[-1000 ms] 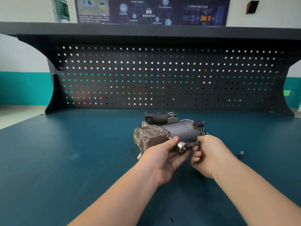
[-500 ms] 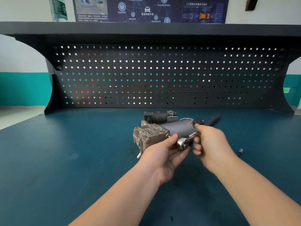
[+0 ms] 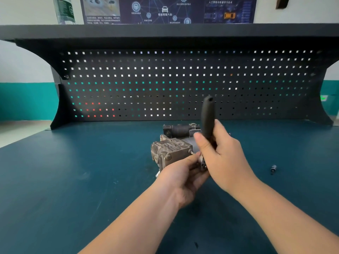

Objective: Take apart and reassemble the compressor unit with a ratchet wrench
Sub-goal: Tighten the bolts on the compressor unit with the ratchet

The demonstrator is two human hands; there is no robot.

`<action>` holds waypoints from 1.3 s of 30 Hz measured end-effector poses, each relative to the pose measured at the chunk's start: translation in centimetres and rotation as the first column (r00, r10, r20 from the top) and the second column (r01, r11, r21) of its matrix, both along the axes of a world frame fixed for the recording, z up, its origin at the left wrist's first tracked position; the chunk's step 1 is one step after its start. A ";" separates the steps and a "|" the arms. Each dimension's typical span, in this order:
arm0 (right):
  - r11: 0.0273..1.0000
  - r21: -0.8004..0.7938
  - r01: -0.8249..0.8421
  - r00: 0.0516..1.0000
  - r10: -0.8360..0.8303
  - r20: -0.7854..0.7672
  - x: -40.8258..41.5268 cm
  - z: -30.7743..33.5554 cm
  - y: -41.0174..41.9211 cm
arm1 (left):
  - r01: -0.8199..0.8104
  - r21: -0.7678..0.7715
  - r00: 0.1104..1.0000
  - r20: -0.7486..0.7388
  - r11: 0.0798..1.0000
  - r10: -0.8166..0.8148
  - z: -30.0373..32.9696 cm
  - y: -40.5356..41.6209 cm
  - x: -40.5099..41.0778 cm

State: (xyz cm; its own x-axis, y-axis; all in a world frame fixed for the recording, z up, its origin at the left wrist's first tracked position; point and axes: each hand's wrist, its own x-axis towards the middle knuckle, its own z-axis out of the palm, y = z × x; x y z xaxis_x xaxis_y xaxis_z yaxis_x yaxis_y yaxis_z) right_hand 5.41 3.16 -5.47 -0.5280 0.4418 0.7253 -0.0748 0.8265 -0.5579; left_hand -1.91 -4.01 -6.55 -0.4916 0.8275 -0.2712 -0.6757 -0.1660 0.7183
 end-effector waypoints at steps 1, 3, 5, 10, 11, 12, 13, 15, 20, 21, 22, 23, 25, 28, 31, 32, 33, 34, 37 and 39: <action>0.995 -0.096 0.033 0.997 -0.039 -0.065 -0.2 -0.1 0.2 | -0.017 0.001 1.000 -0.006 1.000 0.017 0.0 0.1 0.1; 0.924 -0.365 0.119 0.977 -0.175 -0.125 -0.7 -0.1 0.7 | -0.053 -0.006 0.998 -0.016 0.999 0.053 -0.1 0.4 0.3; 0.677 -0.732 0.078 0.971 -0.217 -0.098 -0.9 -0.2 1.6 | -0.084 -0.025 0.996 -0.033 0.996 0.083 -0.3 0.7 0.4; -0.068 -0.982 -0.177 0.982 -0.080 -0.172 -0.7 -1.2 2.0 | -0.110 -0.046 0.992 -0.075 0.993 0.106 -0.8 0.9 0.3; -0.024 -0.987 -0.159 0.984 -0.089 -0.156 -0.9 -1.2 1.9 | -0.095 -0.053 0.992 -0.086 0.994 0.090 -0.8 0.8 0.2; 0.100 -0.987 -0.128 0.983 -0.118 -0.140 -1.1 -1.1 2.0 | -0.073 -0.067 0.993 -0.101 0.995 0.066 -0.8 0.7 0.1; 0.283 -0.955 -0.083 0.978 -0.160 -0.132 -1.3 -1.0 2.1 | -0.051 -0.083 0.993 -0.113 0.995 0.042 -0.8 0.6 0.1; 0.671 -0.741 0.035 0.966 -0.213 -0.147 -1.2 -0.4 2.2 | -0.018 -0.094 0.994 -0.113 0.995 0.007 -0.7 0.4 0.1; 1.000 -0.024 -0.019 1.000 0.018 -0.021 0.5 0.5 0.9 | 0.029 -0.042 0.999 -0.042 0.999 -0.030 -0.2 0.1 0.4; 0.999 0.028 -0.043 0.999 0.043 0.016 0.5 0.4 0.7 | 0.024 -0.034 0.999 -0.040 0.999 -0.025 -0.2 0.1 0.5; 0.998 0.035 -0.047 0.999 0.046 0.021 0.4 0.4 0.5 | 0.012 -0.028 0.999 -0.038 1.000 -0.013 -0.2 0.1 0.5; 1.000 -0.008 -0.015 1.000 0.015 -0.005 0.3 0.4 0.4 | -0.002 -0.026 0.999 -0.036 1.000 0.001 -0.2 0.1 0.5; 0.957 -0.268 0.110 0.987 -0.136 -0.080 -0.3 0.3 0.4 | -0.029 -0.037 0.999 -0.047 0.999 0.028 -0.3 0.3 0.5; 0.379 -0.925 0.030 0.982 -0.185 -0.044 -0.4 0.3 1.3 | -0.066 -0.052 0.996 -0.061 0.996 0.063 -0.6 0.5 0.5; -0.119 -0.984 -0.131 0.989 -0.080 -0.122 0.2 0.1 2.0 | -0.086 -0.068 0.993 -0.091 0.994 0.080 -1.0 0.6 0.3; -0.108 -0.985 -0.135 0.989 -0.078 -0.127 0.1 0.0 2.1 | -0.086 -0.076 0.992 -0.099 0.993 0.079 -1.1 0.7 0.3; -0.031 -0.992 -0.125 0.989 -0.085 -0.122 -0.1 0.0 2.0 | -0.081 -0.083 0.992 -0.103 0.993 0.072 -1.1 0.7 0.3; 0.113 -0.988 -0.109 0.986 -0.113 -0.121 -0.4 0.1 1.9 | -0.071 -0.089 0.993 -0.102 0.993 0.062 -1.1 0.7 0.3; 0.729 -0.684 0.021 0.977 -0.159 -0.140 -0.4 0.7 1.5 | -0.040 -0.085 0.995 -0.096 0.996 0.032 -0.7 0.4 0.4; 0.971 -0.236 0.036 0.997 -0.050 -0.053 0.2 0.9 0.8 | -0.010 -0.081 0.996 -0.091 0.997 0.003 -0.6 0.3 0.6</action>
